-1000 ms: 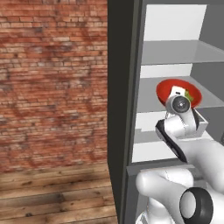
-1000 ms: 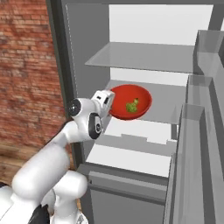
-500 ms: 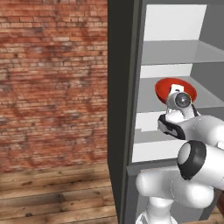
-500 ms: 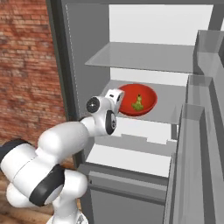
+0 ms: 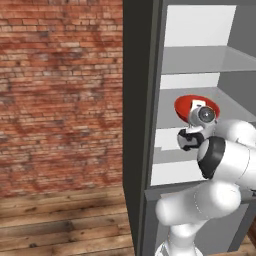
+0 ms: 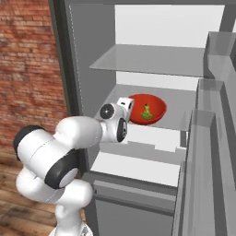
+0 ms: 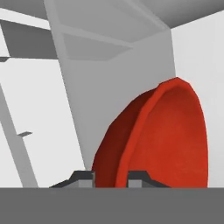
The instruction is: Move the glass cup from next to the sink to the open cabinet. Then, move the bowl with the broccoli to the fridge to clear the area for faucet cleaning.
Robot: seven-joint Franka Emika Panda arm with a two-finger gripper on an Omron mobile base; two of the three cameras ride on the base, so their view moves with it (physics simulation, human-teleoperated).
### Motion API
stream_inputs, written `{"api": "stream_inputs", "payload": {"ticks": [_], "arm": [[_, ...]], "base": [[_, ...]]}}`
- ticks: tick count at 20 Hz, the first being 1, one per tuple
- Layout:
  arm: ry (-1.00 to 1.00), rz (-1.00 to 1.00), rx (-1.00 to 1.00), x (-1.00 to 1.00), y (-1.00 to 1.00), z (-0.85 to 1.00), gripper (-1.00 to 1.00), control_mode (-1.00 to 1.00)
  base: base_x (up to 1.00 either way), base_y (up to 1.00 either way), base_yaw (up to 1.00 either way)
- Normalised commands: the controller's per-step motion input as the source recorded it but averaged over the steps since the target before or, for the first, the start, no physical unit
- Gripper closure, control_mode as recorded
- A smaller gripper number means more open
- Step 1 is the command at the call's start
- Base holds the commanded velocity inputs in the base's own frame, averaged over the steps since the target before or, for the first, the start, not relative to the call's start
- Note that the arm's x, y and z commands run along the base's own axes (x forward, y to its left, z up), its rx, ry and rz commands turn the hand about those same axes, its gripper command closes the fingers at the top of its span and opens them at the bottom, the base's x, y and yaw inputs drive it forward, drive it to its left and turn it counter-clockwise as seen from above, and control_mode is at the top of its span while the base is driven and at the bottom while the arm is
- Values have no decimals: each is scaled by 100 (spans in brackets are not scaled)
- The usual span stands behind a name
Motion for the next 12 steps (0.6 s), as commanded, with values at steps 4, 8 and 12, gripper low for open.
{"api": "stream_inputs", "payload": {"ticks": [4, 8, 12], "arm": [[3, 0, 0, 58, -16, 0, 100, -100], [3, 2, 0, 58, -16, -3, 100, -100], [6, 3, -1, 43, -18, -25, 100, -100]], "base": [[0, 0, 0], [0, 0, 0], [0, 0, 0]]}}
